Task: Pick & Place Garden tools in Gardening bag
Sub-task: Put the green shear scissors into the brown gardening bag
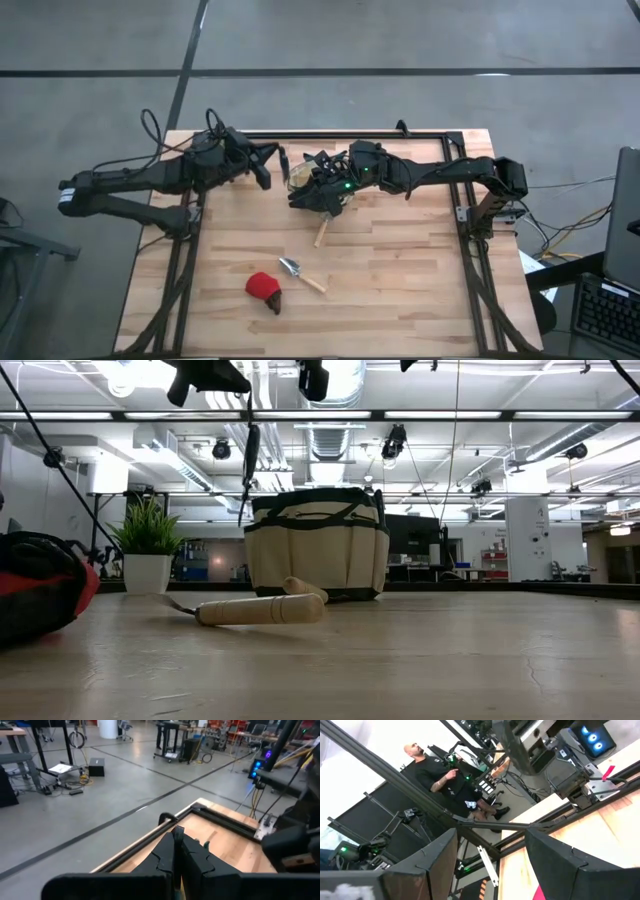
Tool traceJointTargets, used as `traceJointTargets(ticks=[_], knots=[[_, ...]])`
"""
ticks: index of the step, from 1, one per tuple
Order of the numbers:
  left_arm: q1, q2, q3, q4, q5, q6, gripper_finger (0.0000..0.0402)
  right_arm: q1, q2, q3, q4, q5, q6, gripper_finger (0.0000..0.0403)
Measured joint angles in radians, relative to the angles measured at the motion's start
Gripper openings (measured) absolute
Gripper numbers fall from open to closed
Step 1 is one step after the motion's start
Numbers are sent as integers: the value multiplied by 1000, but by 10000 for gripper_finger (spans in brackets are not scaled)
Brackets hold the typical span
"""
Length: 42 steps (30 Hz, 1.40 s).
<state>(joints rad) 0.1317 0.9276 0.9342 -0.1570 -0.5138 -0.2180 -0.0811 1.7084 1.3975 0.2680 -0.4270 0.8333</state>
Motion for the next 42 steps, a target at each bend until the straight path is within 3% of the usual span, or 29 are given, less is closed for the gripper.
traceJointTargets(ticks=[5, 16, 25, 33, 42], knots=[[6, 1, 0, 80, 38, -12, 13, 0, 0, -1, -1, 2, -3, 226], [5, 35, -5, 60, 78, -115, 13, 0, 0, -6, -2, 8, -9, 226], [4, 16, -5, 75, 123, -332, 13, 0, 0, -8, -2, 11, -23, 226], [4, 35, -6, -28, 126, -361, 13, 0, 0, -8, -2, 11, -26, 226], [0, 35, -6, 68, 124, -370, 13, 0, 0, -8, -2, 11, -27, 226]])
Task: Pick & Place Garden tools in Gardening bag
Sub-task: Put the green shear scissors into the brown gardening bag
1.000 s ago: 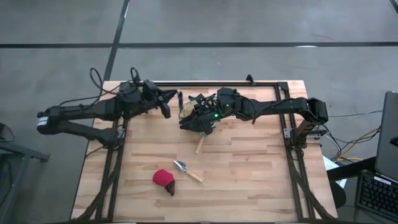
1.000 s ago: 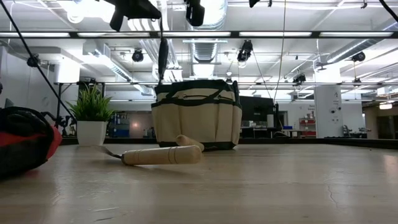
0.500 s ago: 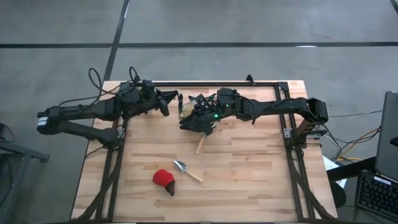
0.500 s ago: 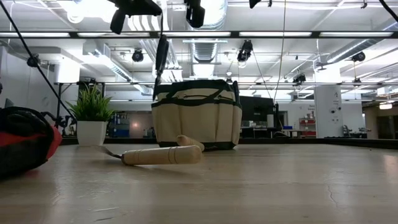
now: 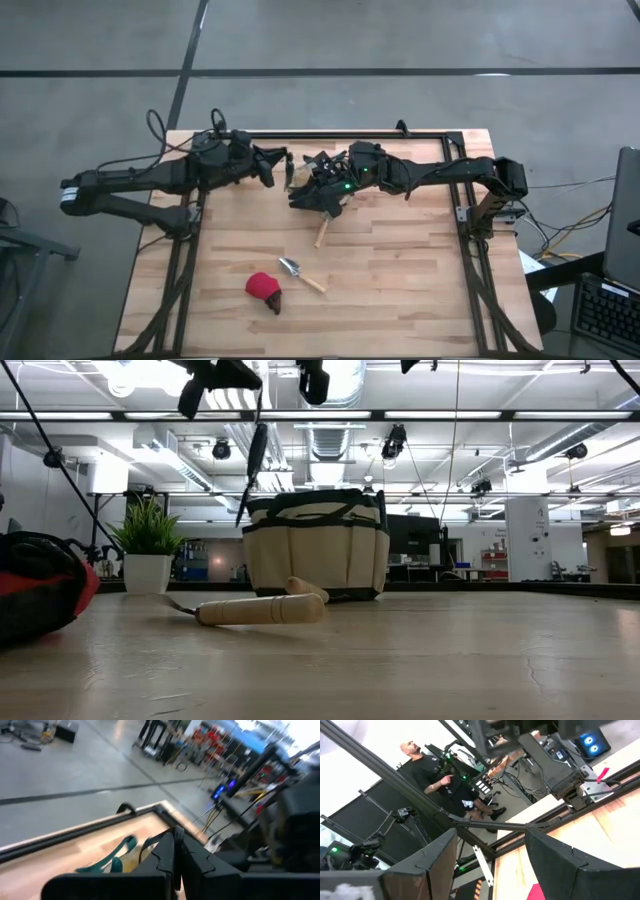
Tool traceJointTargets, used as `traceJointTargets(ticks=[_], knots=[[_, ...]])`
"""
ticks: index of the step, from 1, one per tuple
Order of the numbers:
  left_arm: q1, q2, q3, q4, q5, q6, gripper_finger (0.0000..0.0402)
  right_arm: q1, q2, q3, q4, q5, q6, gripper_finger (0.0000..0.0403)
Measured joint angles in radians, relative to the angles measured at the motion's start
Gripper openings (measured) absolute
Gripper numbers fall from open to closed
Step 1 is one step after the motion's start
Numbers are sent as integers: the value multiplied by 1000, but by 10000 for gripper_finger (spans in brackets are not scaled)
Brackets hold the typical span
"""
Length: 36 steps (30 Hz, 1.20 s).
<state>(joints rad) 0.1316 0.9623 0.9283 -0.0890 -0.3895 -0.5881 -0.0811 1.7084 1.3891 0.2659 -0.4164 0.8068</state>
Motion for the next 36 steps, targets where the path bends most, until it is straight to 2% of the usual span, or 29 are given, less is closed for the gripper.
traceJointTargets(ticks=[9, 18, 26, 36], knots=[[15, 17, -35, 71, -2, 88, 13, 0, 0, 0, 0, 0, -2, 226], [15, 37, -185, 375, 34, -29, 13, 0, 0, -2, 0, -2, 1, 226], [15, 37, -194, 488, 41, -40, 13, 0, 0, -2, 0, -3, 1, 226], [17, 92, -198, 531, 64, -26, 13, 0, 0, -2, 1, -3, 2, 226]])
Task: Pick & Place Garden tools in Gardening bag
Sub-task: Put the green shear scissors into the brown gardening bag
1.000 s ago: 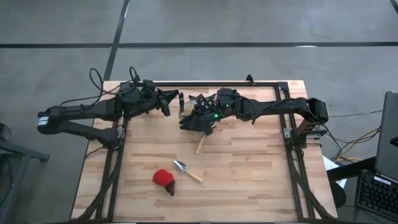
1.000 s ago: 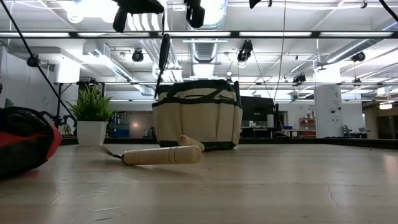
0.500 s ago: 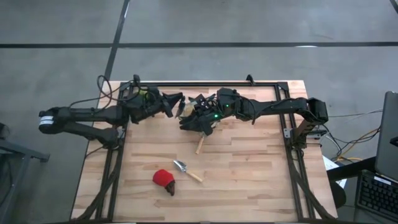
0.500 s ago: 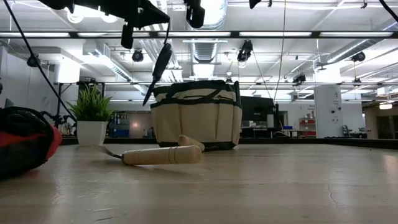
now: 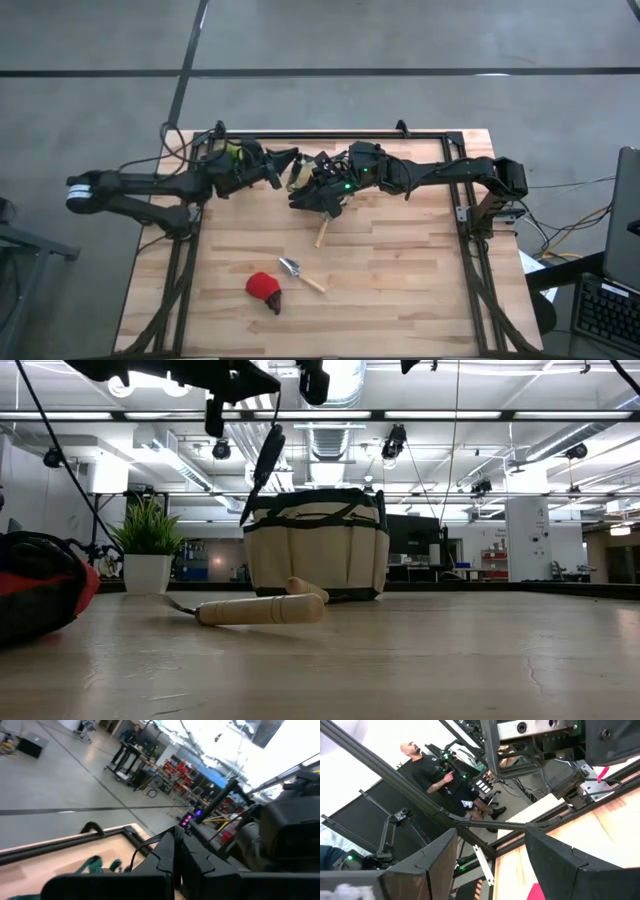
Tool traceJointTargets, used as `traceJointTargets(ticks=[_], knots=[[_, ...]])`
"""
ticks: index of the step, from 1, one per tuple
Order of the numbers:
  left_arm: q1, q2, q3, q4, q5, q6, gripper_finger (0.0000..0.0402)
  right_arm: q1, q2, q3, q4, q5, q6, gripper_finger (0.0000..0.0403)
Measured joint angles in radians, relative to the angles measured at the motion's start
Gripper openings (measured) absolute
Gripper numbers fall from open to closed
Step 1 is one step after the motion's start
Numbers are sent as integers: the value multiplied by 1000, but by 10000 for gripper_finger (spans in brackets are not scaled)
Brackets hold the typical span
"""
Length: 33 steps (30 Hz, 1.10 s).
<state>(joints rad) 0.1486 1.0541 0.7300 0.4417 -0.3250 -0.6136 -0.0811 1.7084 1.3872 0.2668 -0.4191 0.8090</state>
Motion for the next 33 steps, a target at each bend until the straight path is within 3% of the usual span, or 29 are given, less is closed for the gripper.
traceJointTargets(ticks=[6, 24, 33], knots=[[0, 62, 0, 136, 27, -32, 13, 0, 0, 0, 0, 0, 3, 226], [6, 32, -42, 193, 109, -21, 13, 0, 0, 0, 0, 0, 11, 226], [3, -37, -220, 378, 121, -75, 12, 0, 0, 0, 0, -1, 25, 226]])
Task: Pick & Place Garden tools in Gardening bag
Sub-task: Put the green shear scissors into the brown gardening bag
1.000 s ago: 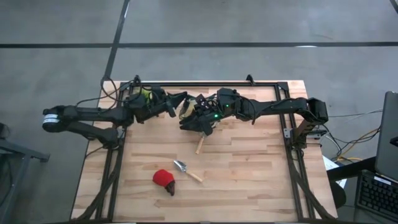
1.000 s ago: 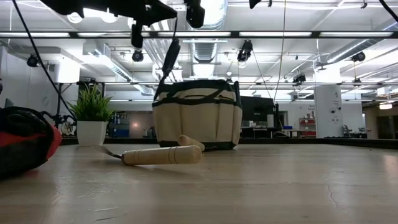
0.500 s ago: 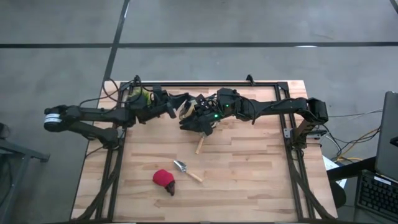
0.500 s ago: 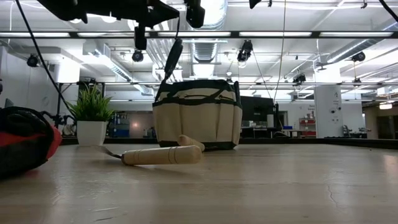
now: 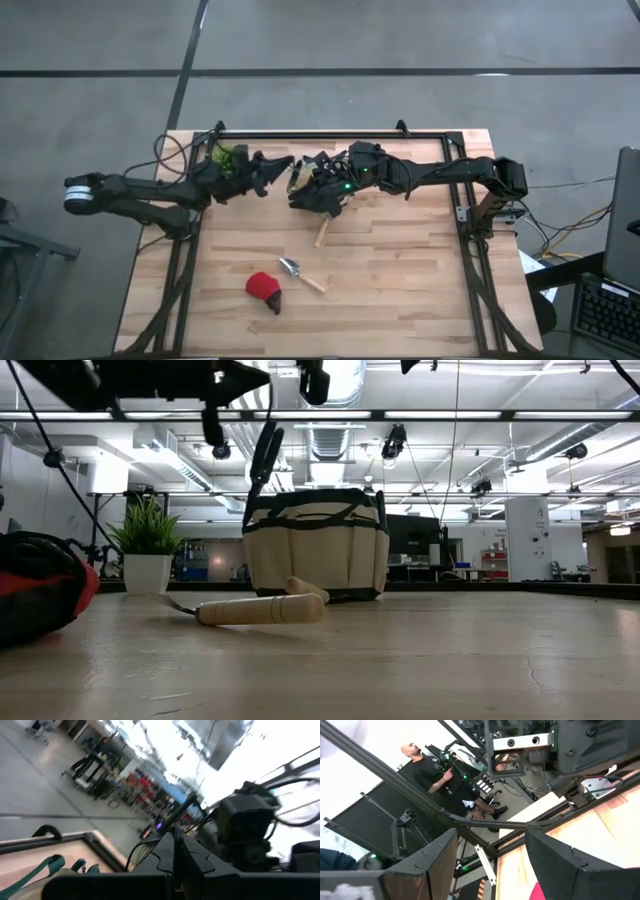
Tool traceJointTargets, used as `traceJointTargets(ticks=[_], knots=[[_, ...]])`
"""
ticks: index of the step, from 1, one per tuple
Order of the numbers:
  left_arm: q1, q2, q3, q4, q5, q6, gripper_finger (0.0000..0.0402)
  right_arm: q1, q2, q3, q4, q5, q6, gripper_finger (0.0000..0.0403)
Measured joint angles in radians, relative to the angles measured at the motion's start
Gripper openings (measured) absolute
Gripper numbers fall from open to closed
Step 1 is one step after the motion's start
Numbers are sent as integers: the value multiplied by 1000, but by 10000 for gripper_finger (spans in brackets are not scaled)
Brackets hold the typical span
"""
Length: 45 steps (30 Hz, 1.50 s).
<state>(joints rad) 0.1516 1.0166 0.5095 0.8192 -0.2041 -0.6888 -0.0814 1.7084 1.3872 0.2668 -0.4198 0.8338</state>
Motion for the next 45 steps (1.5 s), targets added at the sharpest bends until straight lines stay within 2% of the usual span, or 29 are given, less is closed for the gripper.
traceJointTargets(ticks=[4, 9, 17, 24, 29, 36, 40, 45], knots=[[1, -20, -92, 170, -33, -47, 12, 0, 0, 0, 0, 0, 5, 226], [1, -19, -149, 269, -35, -98, 12, -1, 0, 0, 0, 0, 12, 226], [5, -7, -146, 284, -97, -93, 12, -4, 0, 0, 0, 0, 24, 226], [5, 70, -120, 296, -97, -99, 12, -5, 0, 0, 0, 0, 27, 226], [5, 129, -115, 395, -88, -124, 12, -5, 0, 0, 0, 0, 28, 226], [5, 120, -120, 463, -84, -126, 12, -5, 0, 0, 0, -1, 29, 226], [6, 151, -123, 435, -83, -142, 12, -7, 0, 0, 0, -1, 27, 226], [6, 179, -123, 483, -64, -158, 12, -8, 0, 0, -1, -2, 28, 226]])
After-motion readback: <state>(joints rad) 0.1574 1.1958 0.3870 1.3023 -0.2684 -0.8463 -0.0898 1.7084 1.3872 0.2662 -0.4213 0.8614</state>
